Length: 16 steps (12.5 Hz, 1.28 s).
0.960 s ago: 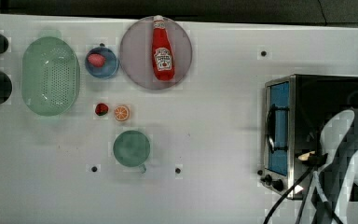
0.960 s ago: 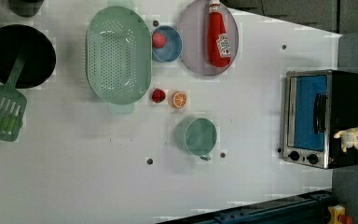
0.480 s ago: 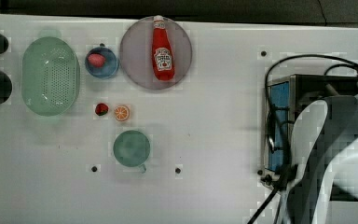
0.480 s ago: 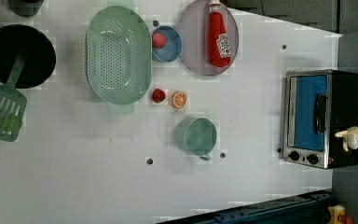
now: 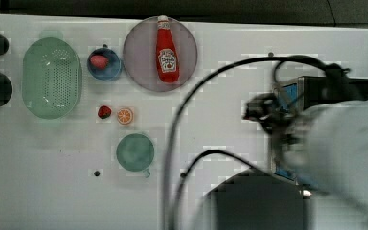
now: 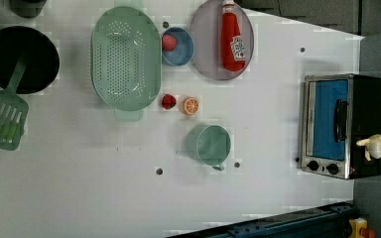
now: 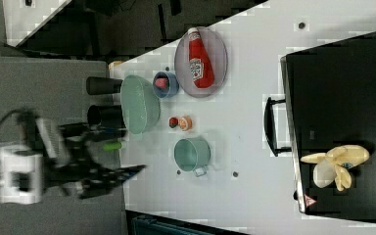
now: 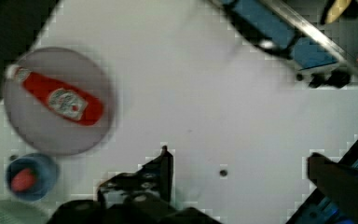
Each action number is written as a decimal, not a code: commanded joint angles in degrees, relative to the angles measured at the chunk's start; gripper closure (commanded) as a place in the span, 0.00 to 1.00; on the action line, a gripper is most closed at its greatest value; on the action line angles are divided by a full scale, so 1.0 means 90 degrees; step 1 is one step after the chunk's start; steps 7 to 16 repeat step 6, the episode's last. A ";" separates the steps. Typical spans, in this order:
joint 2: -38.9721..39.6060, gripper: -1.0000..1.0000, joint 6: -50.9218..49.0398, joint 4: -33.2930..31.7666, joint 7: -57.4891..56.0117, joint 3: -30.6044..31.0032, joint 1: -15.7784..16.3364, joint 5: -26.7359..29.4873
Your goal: Pick banana from table and place on oven.
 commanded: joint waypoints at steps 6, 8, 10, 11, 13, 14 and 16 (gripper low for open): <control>-0.0241 0.00 -0.0269 -0.0053 0.0981 0.1001 0.0176 -0.0299; -0.0241 0.00 -0.0269 -0.0053 0.0981 0.1001 0.0176 -0.0299; -0.0241 0.00 -0.0269 -0.0053 0.0981 0.1001 0.0176 -0.0299; -0.0241 0.00 -0.0269 -0.0053 0.0981 0.1001 0.0176 -0.0299; -0.0241 0.00 -0.0269 -0.0053 0.0981 0.1001 0.0176 -0.0299; -0.0241 0.00 -0.0269 -0.0053 0.0981 0.1001 0.0176 -0.0299; -0.0241 0.00 -0.0269 -0.0053 0.0981 0.1001 0.0176 -0.0299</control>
